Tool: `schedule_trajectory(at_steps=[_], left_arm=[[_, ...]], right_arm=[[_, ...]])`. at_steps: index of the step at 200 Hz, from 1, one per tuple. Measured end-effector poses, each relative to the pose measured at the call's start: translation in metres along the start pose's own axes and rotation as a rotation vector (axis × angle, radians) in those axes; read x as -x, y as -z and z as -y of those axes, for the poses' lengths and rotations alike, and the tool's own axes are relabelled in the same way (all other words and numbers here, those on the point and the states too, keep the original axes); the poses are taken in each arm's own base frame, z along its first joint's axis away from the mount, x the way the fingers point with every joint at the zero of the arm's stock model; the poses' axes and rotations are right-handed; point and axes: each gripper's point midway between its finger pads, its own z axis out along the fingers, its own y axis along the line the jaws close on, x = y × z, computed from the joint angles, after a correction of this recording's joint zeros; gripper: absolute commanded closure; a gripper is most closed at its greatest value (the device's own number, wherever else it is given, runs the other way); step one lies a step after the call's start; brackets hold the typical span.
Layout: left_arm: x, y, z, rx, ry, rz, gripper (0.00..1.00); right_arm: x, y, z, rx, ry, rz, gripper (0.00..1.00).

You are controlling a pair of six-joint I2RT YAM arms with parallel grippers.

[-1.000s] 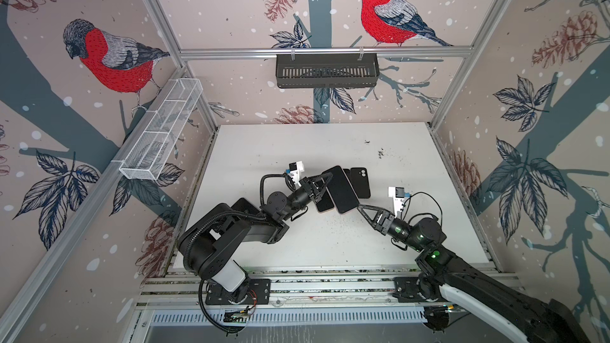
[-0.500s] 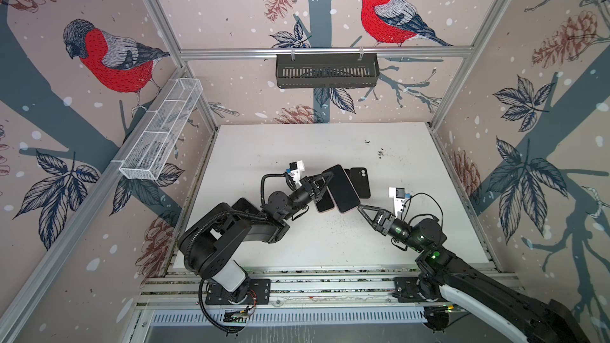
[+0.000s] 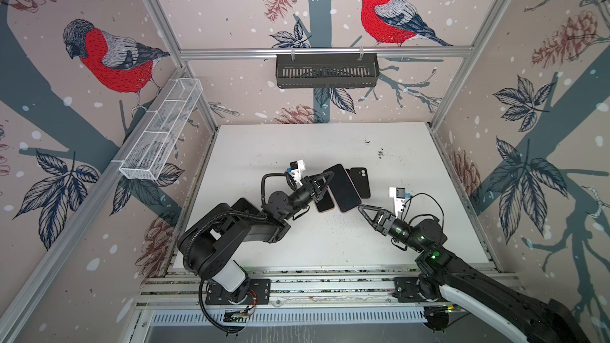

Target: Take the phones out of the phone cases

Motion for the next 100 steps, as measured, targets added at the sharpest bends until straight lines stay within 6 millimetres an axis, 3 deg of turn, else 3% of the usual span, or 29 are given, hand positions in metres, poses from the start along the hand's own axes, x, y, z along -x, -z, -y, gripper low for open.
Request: schedule_trajectory(at_steps=[100], left_arm=[[-0.0008,-0.0005,0.0010,-0.003,-0.006,-0.002,1.00]], right_arm=[[-0.0049,0.0037,0.0070,-0.009,-0.022,-0.001,0.45]])
